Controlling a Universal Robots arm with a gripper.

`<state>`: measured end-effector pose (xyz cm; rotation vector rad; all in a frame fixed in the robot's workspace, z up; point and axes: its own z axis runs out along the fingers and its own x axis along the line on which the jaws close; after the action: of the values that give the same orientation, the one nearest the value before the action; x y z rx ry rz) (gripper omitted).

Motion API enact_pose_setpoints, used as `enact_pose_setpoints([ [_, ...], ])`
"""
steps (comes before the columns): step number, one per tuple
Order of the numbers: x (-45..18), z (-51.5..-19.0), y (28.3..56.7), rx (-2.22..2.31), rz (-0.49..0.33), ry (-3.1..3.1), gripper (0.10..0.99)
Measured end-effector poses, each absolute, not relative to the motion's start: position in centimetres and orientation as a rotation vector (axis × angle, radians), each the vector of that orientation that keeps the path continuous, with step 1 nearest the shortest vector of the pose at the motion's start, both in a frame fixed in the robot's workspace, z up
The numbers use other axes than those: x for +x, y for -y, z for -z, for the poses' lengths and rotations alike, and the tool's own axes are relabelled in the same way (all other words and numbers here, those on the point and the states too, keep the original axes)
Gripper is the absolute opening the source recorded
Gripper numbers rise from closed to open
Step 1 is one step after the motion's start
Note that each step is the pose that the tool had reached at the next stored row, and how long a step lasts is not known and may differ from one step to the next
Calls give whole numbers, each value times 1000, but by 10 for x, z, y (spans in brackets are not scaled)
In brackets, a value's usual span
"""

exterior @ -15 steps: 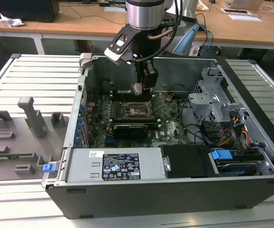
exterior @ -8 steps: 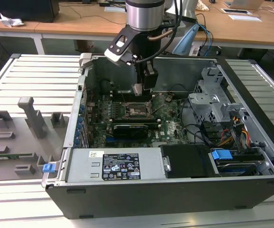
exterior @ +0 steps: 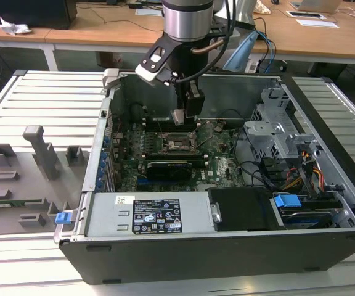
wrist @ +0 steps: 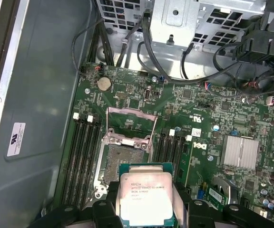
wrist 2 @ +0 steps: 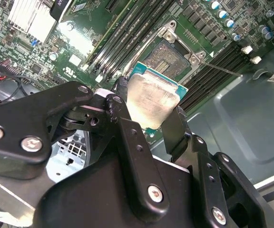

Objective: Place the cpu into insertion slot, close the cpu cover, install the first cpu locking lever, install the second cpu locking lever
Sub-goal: 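Place the cpu into insertion slot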

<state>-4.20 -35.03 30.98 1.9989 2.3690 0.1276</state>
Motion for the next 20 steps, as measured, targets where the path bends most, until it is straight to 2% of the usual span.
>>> enact_pose_setpoints([
  [20,-42,-300,350,2101,-128,-2273,529],
])
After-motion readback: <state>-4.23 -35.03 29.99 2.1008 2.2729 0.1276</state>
